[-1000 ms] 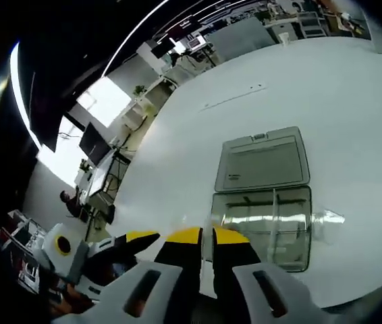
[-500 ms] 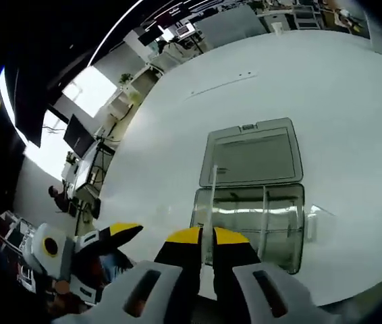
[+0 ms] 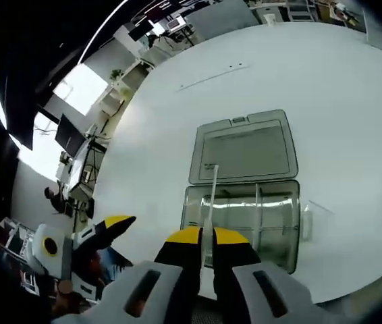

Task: Insert the divider into the dual guide fixture by aligning both edges with the guide slots and pushing it downward to the bottom, including one-sided entry, uneven engagement, binding, and posture correction.

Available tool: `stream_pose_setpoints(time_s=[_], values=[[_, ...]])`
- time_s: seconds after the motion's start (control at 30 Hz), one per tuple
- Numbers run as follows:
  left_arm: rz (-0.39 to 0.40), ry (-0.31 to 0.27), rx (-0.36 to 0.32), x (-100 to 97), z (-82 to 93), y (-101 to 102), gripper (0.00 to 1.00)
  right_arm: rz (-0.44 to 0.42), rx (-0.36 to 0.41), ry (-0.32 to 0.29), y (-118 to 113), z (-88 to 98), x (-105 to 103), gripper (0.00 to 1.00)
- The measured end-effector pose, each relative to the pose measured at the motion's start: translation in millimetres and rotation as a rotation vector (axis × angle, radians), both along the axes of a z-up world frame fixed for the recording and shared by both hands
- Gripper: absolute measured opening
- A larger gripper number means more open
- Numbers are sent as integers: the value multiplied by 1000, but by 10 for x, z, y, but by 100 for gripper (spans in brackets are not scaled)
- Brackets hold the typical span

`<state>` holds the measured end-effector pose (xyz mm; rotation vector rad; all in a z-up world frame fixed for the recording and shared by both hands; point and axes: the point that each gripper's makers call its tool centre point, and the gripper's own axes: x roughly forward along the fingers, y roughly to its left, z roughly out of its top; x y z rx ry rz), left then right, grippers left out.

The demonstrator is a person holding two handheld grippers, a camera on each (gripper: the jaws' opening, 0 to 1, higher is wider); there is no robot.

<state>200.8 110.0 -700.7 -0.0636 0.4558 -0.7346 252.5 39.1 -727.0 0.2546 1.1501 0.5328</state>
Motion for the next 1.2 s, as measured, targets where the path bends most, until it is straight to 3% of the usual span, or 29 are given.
stream_pose_setpoints(time_s=[0.43, 0.63, 1.2], values=[[-38, -7, -15, 17, -50, 26, 81, 43, -57, 47, 66, -115, 16, 0], [-54, -17, 16, 26, -79, 34, 88, 52, -73, 70, 43, -161, 9, 0], [-34, -12, 3, 68, -107, 106, 86, 109, -132, 115, 111, -317, -22, 0]])
